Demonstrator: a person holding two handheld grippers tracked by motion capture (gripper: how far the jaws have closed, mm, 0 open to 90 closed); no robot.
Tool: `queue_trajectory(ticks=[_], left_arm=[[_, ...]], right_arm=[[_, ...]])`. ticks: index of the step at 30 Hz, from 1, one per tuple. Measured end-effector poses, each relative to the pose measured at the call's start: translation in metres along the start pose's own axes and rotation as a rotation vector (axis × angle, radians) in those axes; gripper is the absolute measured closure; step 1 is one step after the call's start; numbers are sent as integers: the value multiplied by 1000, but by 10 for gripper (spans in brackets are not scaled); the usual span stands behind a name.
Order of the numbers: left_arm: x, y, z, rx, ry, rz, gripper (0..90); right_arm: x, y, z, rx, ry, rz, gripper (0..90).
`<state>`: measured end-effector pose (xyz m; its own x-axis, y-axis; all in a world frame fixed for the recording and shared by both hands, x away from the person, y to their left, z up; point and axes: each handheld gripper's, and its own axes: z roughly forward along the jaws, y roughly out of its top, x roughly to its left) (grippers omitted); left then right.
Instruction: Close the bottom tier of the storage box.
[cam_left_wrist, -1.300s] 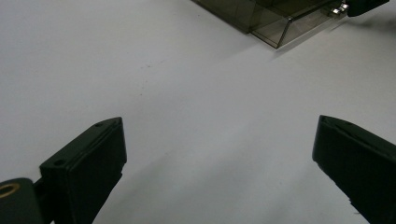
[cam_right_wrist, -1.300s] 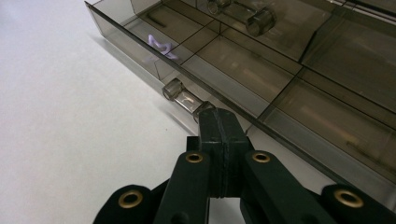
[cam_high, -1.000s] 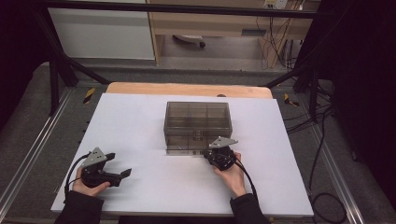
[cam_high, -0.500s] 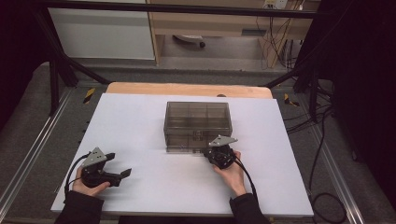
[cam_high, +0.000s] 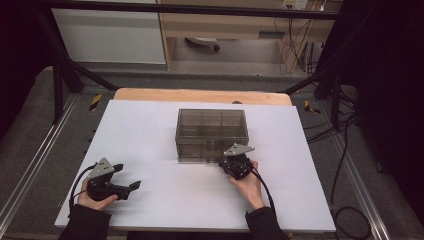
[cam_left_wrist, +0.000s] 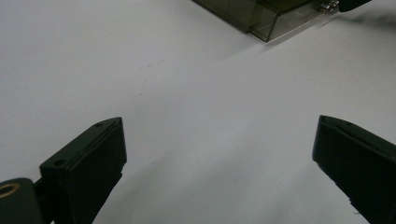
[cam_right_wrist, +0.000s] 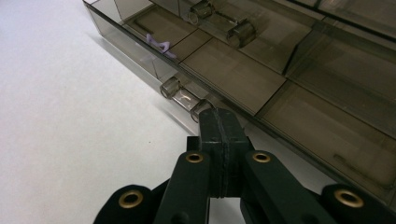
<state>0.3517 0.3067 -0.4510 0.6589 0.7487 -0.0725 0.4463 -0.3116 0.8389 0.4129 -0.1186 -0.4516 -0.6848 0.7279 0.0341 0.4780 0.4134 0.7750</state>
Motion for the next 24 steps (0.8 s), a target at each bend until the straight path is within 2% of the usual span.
queue_trajectory(ticks=[24], left_arm=[[0,0,0,-1,2,0,21]], right_arm=[[-3,5,6,0,-8,-5,900]])
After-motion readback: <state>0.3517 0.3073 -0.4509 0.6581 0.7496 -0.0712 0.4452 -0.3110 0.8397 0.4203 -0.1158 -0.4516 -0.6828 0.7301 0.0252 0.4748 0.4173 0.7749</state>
